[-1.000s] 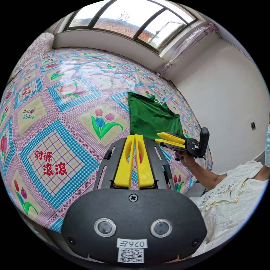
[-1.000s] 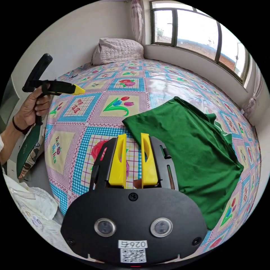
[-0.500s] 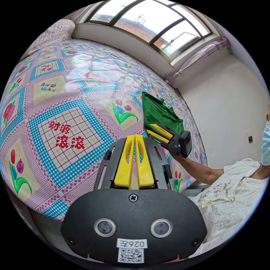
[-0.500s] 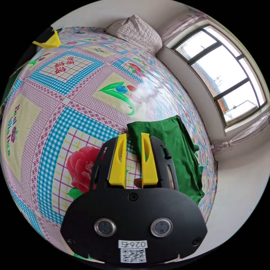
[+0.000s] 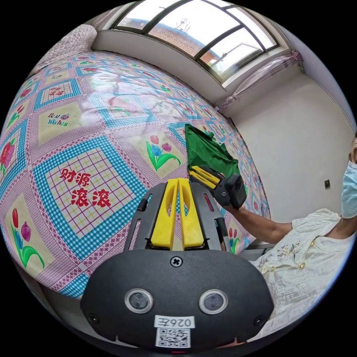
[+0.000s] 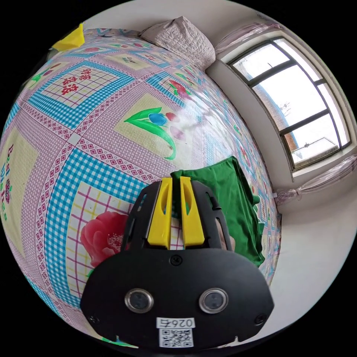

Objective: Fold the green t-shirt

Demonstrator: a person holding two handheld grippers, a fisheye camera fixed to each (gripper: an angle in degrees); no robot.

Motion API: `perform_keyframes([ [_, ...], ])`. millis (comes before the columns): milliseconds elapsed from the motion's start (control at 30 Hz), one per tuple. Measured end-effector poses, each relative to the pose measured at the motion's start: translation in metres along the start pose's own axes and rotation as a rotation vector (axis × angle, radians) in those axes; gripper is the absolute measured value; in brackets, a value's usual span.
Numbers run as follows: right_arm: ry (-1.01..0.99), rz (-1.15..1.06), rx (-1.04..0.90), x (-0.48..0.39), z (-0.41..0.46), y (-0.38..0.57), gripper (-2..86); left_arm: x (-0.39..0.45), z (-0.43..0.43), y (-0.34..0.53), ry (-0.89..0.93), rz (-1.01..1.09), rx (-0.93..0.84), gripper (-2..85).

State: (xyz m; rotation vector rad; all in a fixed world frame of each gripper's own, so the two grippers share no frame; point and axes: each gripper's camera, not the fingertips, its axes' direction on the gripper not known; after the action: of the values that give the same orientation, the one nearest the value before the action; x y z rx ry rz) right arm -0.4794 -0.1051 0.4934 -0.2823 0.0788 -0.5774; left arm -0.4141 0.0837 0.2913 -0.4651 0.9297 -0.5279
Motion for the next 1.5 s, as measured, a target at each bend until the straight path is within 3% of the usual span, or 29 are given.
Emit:
perform_keyframes([
  [367,-0.215,0.083,0.0,0.027,-0.015,0.032,-1.6,0.009,0.011,-0.02,-0.028,0.05,-0.034,-1.0],
  [833,-0.518,0.051,-0.057,0.019,-0.126,0.221,-1.6,0.06,0.099,-0.071,-0.078,0.259,-0.196,2.2],
  [1033,-0.538,0.139,-0.089,0.034,-0.156,0.293,-1.6,0.097,0.154,-0.086,-0.142,0.425,-0.352,7.6],
  [1500,-0.461,0.153,-0.037,0.075,-0.185,0.335,-1.2,0.123,0.254,-0.158,-0.223,0.604,-0.599,12.4],
])
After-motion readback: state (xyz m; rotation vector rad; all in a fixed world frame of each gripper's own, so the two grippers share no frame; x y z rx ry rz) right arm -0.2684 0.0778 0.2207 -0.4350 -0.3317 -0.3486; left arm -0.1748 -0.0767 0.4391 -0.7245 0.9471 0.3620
